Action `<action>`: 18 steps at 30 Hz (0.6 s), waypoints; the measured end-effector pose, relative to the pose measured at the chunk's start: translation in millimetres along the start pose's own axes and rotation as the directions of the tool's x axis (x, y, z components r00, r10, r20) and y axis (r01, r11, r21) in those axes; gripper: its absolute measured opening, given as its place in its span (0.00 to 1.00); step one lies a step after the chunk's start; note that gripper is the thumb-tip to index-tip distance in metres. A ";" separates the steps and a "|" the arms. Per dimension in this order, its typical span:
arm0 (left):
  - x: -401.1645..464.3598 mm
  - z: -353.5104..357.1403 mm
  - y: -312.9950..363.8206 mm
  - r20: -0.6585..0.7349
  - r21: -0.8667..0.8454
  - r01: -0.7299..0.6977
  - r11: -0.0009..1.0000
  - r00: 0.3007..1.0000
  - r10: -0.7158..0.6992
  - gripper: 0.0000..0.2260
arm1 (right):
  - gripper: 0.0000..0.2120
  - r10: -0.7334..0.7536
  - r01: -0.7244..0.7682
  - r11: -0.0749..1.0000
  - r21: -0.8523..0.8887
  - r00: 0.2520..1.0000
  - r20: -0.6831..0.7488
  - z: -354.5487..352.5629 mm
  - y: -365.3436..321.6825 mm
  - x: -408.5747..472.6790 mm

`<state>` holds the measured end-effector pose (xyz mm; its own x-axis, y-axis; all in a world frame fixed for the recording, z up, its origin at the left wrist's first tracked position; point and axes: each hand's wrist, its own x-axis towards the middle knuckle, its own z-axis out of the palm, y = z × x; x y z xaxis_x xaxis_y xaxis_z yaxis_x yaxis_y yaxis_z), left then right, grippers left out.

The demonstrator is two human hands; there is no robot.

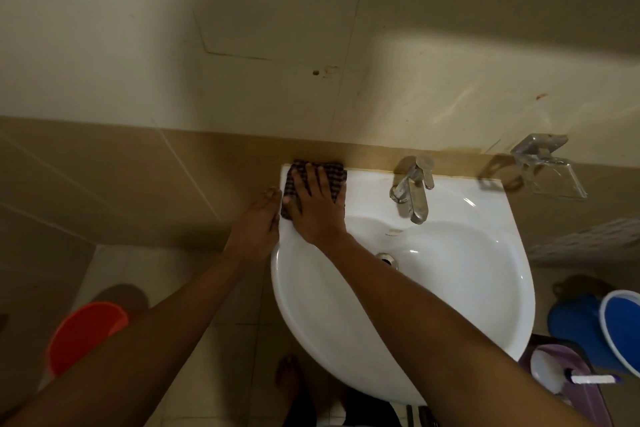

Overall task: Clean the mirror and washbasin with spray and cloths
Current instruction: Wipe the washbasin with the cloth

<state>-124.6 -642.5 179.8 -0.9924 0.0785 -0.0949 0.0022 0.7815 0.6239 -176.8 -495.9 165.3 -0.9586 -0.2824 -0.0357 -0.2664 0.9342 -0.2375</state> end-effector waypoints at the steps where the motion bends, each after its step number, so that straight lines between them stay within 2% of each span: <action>1: -2.6 0.3 -0.7 0.000 -0.016 -0.004 1.000 1.000 0.004 0.22 | 0.32 0.002 -0.002 1.000 -0.002 1.000 -0.007 2.0 -1.5 -1.2; 3: -9.9 -0.1 -0.1 -0.024 -0.043 -0.014 0.999 1.000 0.012 0.20 | 0.33 -0.027 0.027 1.000 0.001 1.000 0.005 3.4 -3.3 -7.2; 6: -21.5 -5.2 0.5 -0.110 -0.055 0.079 0.995 0.990 -0.084 0.12 | 0.31 -0.097 0.096 0.995 0.032 0.995 0.019 8.0 -13.2 -22.1; 10: -32.2 -12.8 0.6 -0.150 -0.023 0.226 0.974 0.962 -0.227 0.20 | 0.33 -0.170 0.166 0.982 0.086 0.985 0.035 19.2 -30.9 -54.1; 15: -57.7 -7.4 10.3 -0.216 -0.041 0.233 0.972 0.947 -0.237 0.19 | 0.36 -0.219 0.211 0.962 0.173 0.975 0.028 30.5 -46.6 -106.6; 18: -76.4 4.0 18.5 -0.213 -0.042 0.251 0.967 0.943 -0.254 0.20 | 0.41 -0.222 0.194 0.954 0.229 0.969 0.105 32.5 -49.9 -141.2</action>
<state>-48.3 -631.5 195.5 -0.9630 -0.2563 -0.0831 -0.2523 0.7495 0.6121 -24.9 -509.7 150.6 -0.8594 -0.5043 -0.0839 -0.4169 0.7863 -0.4559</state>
